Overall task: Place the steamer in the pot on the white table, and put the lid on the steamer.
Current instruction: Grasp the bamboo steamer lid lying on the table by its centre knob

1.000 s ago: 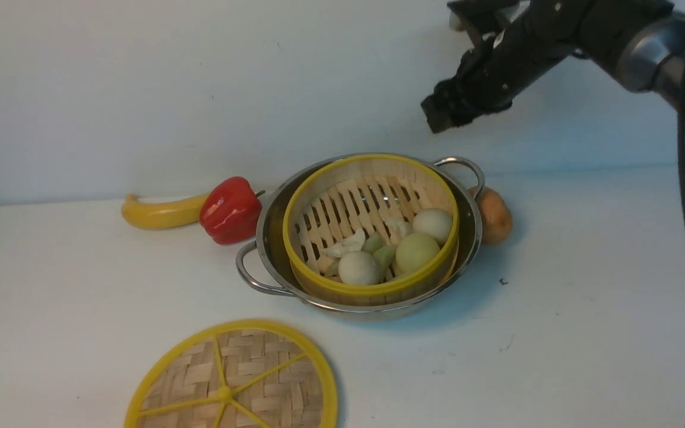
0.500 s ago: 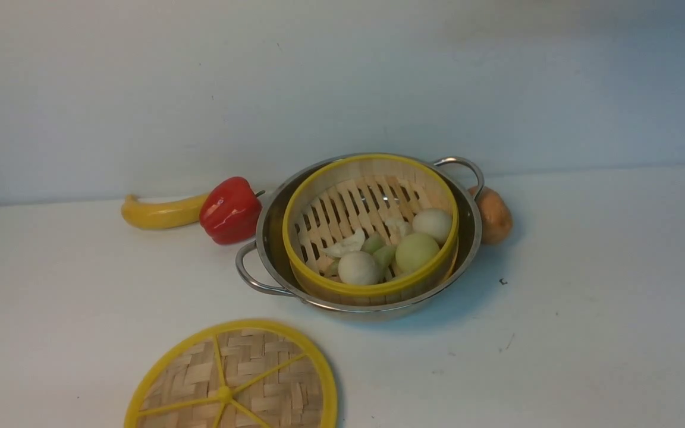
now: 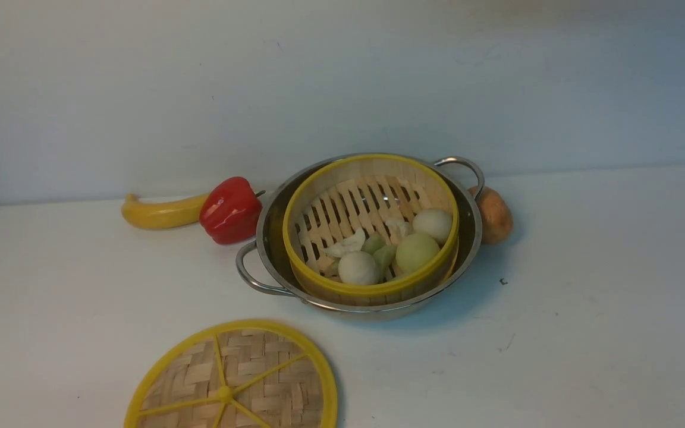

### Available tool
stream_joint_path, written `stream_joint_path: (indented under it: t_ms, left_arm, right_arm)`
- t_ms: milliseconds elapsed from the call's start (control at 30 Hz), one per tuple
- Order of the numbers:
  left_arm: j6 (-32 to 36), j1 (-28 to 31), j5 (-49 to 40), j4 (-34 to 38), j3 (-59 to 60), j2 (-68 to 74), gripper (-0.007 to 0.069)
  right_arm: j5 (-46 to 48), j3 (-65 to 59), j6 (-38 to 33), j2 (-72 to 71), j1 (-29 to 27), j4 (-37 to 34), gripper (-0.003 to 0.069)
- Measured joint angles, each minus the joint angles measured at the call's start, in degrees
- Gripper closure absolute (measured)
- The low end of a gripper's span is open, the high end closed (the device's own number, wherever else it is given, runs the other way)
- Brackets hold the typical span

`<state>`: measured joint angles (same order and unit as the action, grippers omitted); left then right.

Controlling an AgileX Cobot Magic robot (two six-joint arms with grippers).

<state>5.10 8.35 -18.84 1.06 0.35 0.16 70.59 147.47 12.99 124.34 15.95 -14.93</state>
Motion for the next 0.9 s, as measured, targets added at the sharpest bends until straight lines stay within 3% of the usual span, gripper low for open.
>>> stream_joint_path:
  t_ms: [167, 333, 533, 567, 667, 900]
  left_arm:
    - [0.0, 0.0, 0.0, 0.0, 0.0, 0.0, 0.0383]
    - [0.0, 0.0, 0.0, 0.0, 0.0, 0.0, 0.0383]
    - [0.0, 0.0, 0.0, 0.0, 0.0, 0.0, 0.0383]
    - [0.0, 0.0, 0.0, 0.0, 0.0, 0.0, 0.0383]
    - [0.0, 0.0, 0.0, 0.0, 0.0, 0.0, 0.0383]
    - [0.0, 0.0, 0.0, 0.0, 0.0, 0.0, 0.0383]
  right_arm:
    - [0.1, 0.0, -6.5, 0.0, 0.0, 0.5, 0.0638]
    - [-0.8, -3.9, -8.7, -5.0, 1.4, 9.0, 0.0627]
    - [-14.7, -20.3, -8.9, -19.9, 3.7, 17.0, 0.0615]
    - [-19.7, -29.2, -8.9, -26.2, 3.9, 18.0, 0.061]
    - [-24.0, -41.6, -8.9, -33.8, 3.9, 18.5, 0.0606]
    - [-35.6, -88.3, -7.3, -55.3, 3.9, 19.8, 0.0589]
